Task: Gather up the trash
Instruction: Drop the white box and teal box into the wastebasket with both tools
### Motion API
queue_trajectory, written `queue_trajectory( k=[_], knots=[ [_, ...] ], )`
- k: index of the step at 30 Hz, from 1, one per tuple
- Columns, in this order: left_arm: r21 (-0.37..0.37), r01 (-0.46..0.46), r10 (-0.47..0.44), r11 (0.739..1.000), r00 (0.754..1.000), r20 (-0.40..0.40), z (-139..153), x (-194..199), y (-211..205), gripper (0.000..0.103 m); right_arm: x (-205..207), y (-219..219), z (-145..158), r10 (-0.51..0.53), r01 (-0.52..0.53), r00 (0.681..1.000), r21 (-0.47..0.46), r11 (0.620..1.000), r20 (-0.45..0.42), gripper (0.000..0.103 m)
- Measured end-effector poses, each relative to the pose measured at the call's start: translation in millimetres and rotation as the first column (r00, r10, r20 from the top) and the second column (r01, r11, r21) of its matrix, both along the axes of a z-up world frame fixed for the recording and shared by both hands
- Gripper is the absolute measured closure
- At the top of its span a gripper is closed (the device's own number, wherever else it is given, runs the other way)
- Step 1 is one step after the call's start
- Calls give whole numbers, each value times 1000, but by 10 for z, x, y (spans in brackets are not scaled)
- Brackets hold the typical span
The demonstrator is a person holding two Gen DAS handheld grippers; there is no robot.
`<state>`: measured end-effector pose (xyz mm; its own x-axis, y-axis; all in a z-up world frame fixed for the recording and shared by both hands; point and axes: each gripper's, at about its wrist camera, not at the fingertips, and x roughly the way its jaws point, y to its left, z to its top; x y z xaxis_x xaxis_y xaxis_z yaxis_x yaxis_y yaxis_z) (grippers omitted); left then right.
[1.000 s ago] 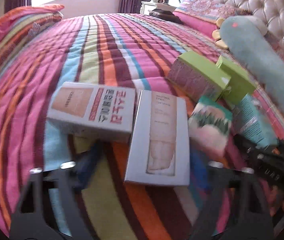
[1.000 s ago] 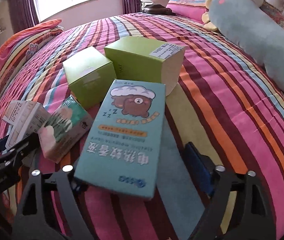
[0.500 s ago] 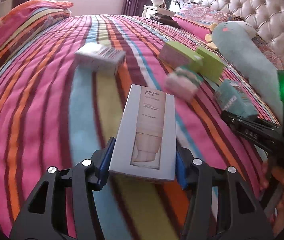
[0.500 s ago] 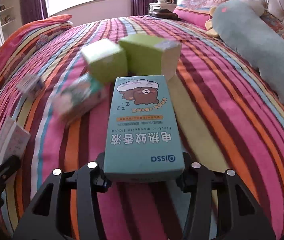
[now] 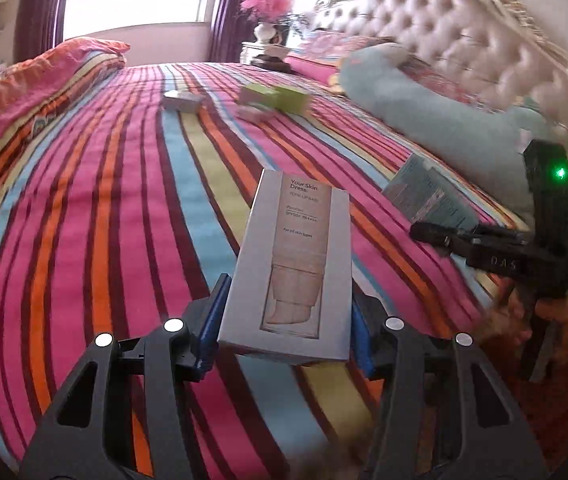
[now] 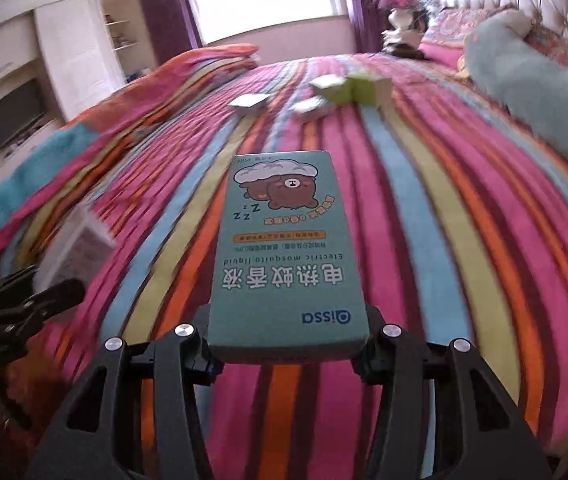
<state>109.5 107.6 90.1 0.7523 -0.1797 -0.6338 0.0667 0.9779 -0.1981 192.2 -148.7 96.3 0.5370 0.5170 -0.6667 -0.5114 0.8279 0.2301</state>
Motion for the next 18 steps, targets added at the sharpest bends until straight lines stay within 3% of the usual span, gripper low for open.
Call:
queue_trajectory(
  k=[3, 8, 12, 18],
  knots=[
    [-10, 29, -29, 1000, 999, -17, -133, -571, -248, 51, -612, -183, -139, 22, -23, 999, -20, 1000, -38, 57],
    [30, 65, -59, 997, 983, -173, -704, -1173, -585, 51, -1314, -425, -716, -35, 17, 980, -91, 996, -198, 57],
    [-18, 95, -96, 995, 942, -323, -1251, -1321, -795, 51, -1603, -421, -1286, -60, 12, 938, -141, 990, -341, 57],
    [-24, 179, -165, 984, 834, -527, -2009, -1297, -1170, 51, -1625, -145, -1800, -25, -83, 889, -213, 974, -458, 57]
  ],
)
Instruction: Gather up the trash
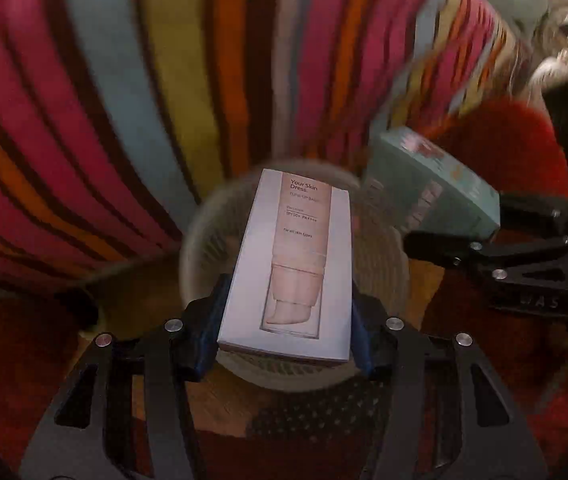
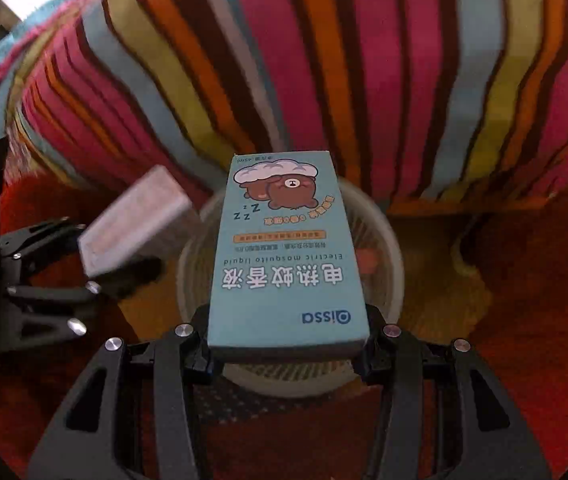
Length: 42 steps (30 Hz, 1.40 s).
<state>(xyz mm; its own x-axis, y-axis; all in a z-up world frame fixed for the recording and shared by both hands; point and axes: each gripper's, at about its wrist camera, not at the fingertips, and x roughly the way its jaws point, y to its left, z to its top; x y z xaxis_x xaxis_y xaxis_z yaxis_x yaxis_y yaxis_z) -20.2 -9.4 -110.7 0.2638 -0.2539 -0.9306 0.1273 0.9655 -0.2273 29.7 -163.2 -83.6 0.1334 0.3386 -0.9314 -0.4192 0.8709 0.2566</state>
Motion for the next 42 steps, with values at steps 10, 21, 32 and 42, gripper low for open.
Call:
queue_trajectory(
  k=[10, 21, 32, 42],
  knots=[
    [30, 0, 3, 1000, 994, -108, -425, 103, -95, 50, 228, 128, -397, 17, -23, 995, -62, 998, -96, 56],
    [82, -26, 35, 996, 993, -116, -472, 141, -41, 27, 144, 89, -471, -5, -3, 997, -98, 995, -75, 12],
    [93, -22, 33, 995, 993, -117, -482, 143, -72, 27, 30, -86, -424, -9, 1, 996, -104, 995, -84, 12],
    [51, -86, 84, 995, 996, 30, 262, 150, 240, 27, -50, -47, 198, 92, -94, 993, 24, 995, 70, 12]
  ],
)
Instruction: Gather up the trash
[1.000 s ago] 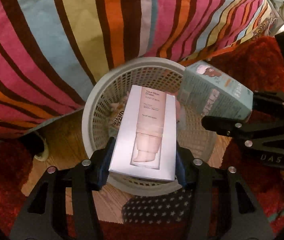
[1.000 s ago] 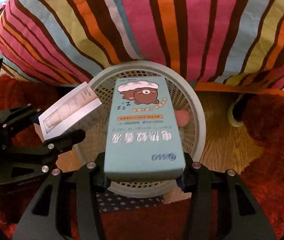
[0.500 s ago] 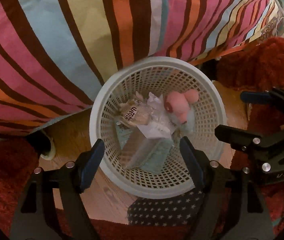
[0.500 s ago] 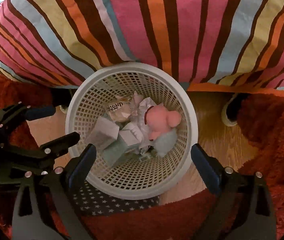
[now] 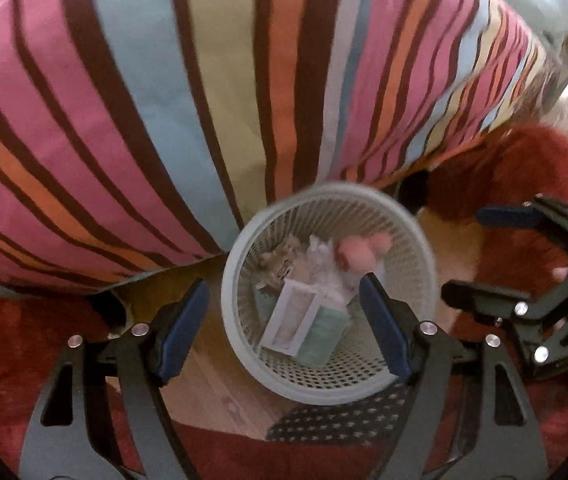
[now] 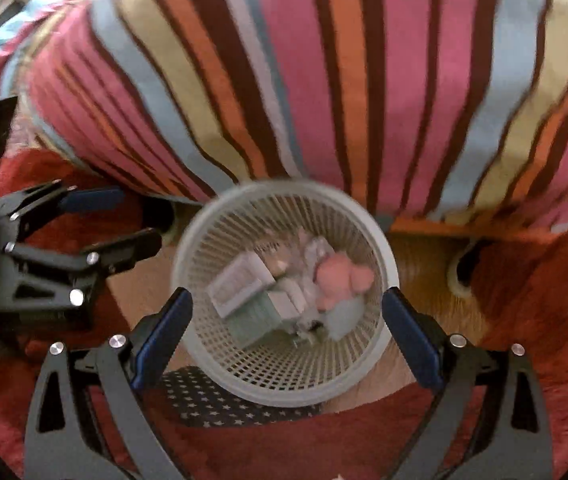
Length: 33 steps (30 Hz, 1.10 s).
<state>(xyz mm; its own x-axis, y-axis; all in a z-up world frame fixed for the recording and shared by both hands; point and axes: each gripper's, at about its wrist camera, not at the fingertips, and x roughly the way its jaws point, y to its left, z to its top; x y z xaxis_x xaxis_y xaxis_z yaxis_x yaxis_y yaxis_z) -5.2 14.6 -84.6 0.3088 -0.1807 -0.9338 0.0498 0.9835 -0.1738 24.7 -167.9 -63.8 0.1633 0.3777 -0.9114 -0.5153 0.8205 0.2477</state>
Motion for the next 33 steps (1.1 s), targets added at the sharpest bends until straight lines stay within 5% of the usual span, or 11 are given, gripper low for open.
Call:
queue_trajectory(
  k=[4, 7, 9, 13, 14, 18, 23, 26, 31, 33],
  knots=[
    [-84, 43, -38, 996, 997, 63, 556, 90, 104, 27, 47, 21, 436, 60, -66, 996, 115, 991, 59, 12],
    [-95, 81, -61, 992, 979, 192, 1114, 266, 230, 27, 206, -47, 982, 60, -106, 976, 216, 971, 212, 12],
    [-52, 63, -47, 997, 963, 264, 1419, 521, 354, 27, 449, -86, 1342, 21, -97, 937, 203, 974, 350, 12],
    [9, -137, 125, 991, 930, 345, 1744, 1317, 801, 21, 1127, -99, 1761, -78, -13, 831, 159, 987, 550, 12],
    [-7, -215, 204, 977, 914, 350, 1789, 1611, 978, 13, 1375, -95, 1843, -114, 18, 804, 168, 986, 583, 12],
    [-87, -393, 397, 915, 846, 355, 1883, 2684, 1528, 13, 2396, -10, 1974, -200, 120, 733, 165, 979, 651, 12],
    [-131, -524, 536, 842, 782, 318, 1807, 3841, 1822, 13, 3559, 254, 1906, -213, 180, 715, 119, 976, 666, 10],
    [-133, -598, 607, 790, 736, 299, 1757, 4434, 1980, 13, 4028, 383, 1843, -201, 184, 748, 93, 978, 632, 10],
    [-99, -628, 627, 772, 726, 281, 1616, 5128, 2156, 13, 4514, 778, 1674, -183, 174, 817, 69, 982, 548, 9],
    [-135, -642, 653, 755, 716, 246, 1558, 5340, 2282, 13, 4636, 969, 1628, -158, 172, 807, 30, 985, 568, 10]
  ],
)
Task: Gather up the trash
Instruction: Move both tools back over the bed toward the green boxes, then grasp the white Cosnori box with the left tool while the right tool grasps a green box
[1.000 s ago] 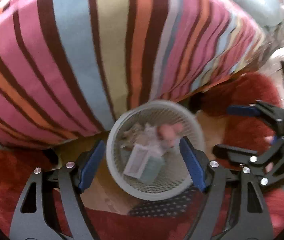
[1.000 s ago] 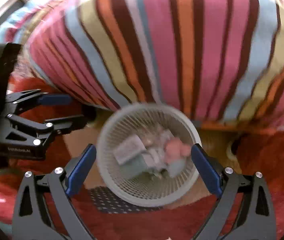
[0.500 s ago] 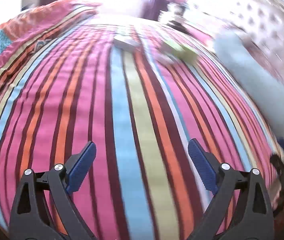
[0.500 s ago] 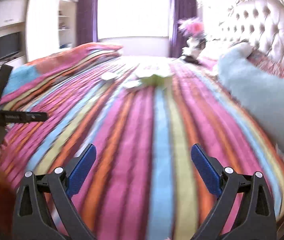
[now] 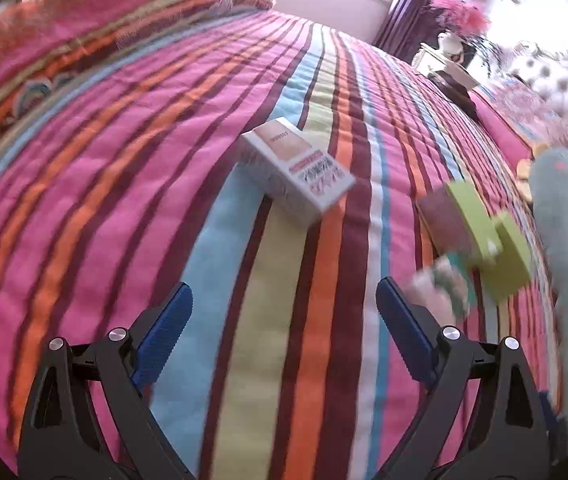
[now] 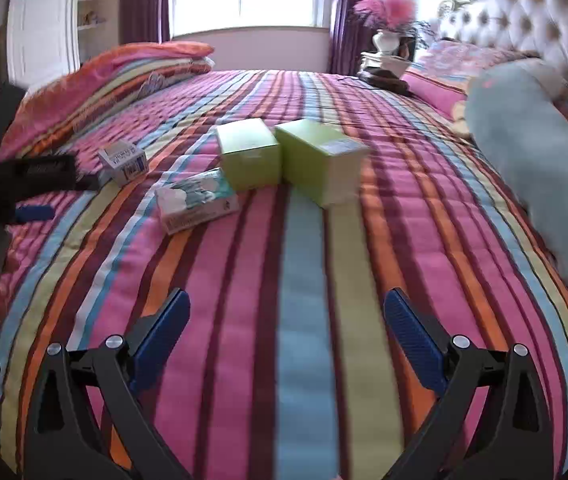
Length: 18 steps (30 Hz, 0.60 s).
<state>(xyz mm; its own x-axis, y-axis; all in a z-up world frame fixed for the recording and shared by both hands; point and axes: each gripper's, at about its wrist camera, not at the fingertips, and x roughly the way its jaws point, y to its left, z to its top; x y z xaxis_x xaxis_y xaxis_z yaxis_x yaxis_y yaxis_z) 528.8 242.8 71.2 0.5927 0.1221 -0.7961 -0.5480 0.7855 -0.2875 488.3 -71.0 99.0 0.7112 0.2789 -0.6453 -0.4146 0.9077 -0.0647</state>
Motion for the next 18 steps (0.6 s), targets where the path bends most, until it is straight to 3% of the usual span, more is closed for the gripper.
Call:
queue_trajectory(
  k=[2, 5, 9, 12, 14, 18],
  knots=[
    [-69, -26, 26, 997, 1000, -4, -38, 204, 121, 13, 117, 102, 21, -24, 25, 999, -28, 999, 47, 10],
    [-110, -66, 65, 992, 998, -11, -47, 415, 186, 13, 411, 97, 47, -24, 26, 998, -19, 999, 59, 10],
    [-79, -98, 95, 992, 995, -39, -70, 692, 174, 13, 826, 43, 59, -22, 29, 995, -75, 997, 97, 9],
    [-67, -99, 96, 993, 994, -48, -95, 864, 185, 13, 1101, -8, 26, 27, -24, 998, -48, 999, 52, 9],
    [-3, -109, 108, 994, 992, -72, -106, 999, 192, 13, 1228, 11, 2, 55, -53, 997, -54, 997, 47, 9],
    [57, -89, 95, 994, 990, -101, -173, 1116, 239, 13, 1489, 69, -79, 101, -101, 995, -38, 994, 7, 9]
  ],
)
